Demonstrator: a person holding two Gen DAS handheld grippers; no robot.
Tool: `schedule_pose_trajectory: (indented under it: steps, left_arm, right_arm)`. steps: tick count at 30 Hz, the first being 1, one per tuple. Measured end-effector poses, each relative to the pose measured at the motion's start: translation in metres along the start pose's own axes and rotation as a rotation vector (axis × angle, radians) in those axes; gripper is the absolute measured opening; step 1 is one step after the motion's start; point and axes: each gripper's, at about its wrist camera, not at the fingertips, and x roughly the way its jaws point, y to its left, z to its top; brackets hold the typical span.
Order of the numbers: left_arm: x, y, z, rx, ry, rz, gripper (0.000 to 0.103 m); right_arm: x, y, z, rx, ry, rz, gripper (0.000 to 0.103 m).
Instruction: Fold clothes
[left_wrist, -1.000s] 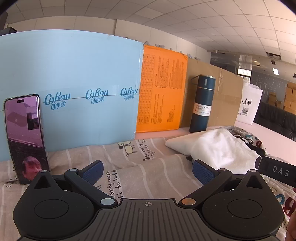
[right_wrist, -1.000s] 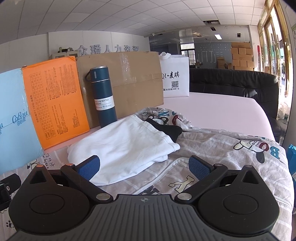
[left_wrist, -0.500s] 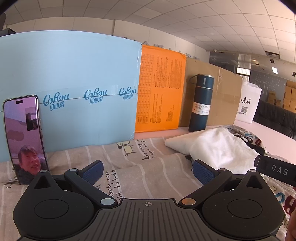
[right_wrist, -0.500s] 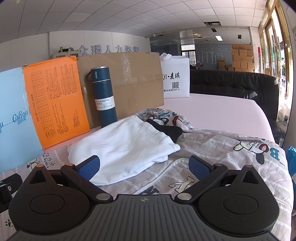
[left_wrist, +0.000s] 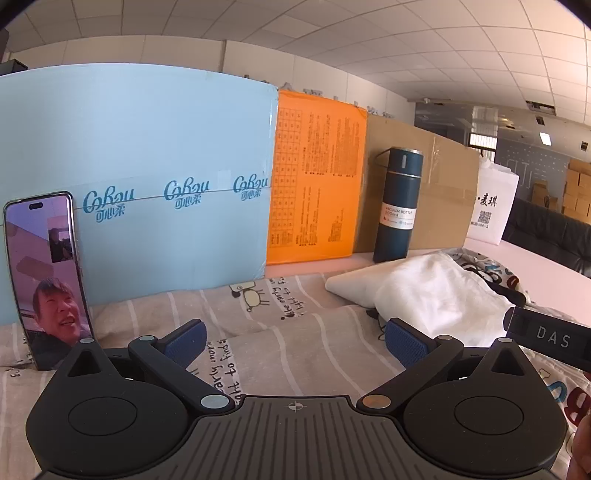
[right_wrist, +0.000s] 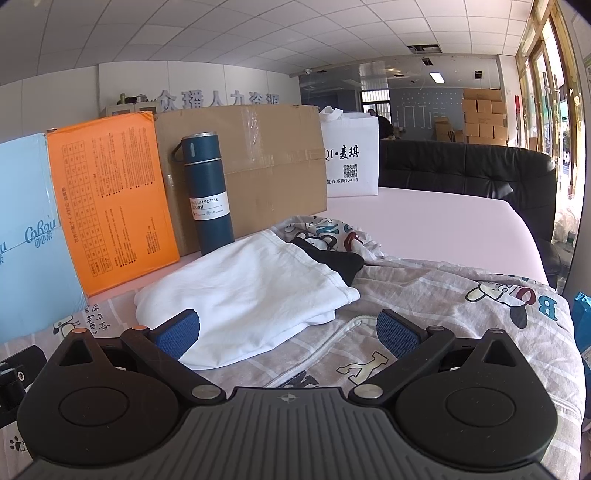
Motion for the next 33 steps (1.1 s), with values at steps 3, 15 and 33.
schedule_pose_trajectory:
  steps: [3, 15, 33]
  left_arm:
    - [0.0001, -0.0001, 0.0000, 0.000, 0.001, -0.001, 0.103]
    - [-0.0001, -0.0003, -0.0001, 0.004, 0.001, -0.003, 0.103]
    - [-0.0004, -0.0014, -0.0014, 0.007, 0.003, -0.004, 0.103]
  right_arm:
    - [-0.0002, 0.0003, 0.0000, -0.001, 0.000, -0.001, 0.103]
    - [-0.0003, 0.0011, -0.0003, -0.005, 0.000, -0.003, 0.103]
    - [-0.0003, 0.0017, -0.0006, -0.010, -0.001, -0.004, 0.103]
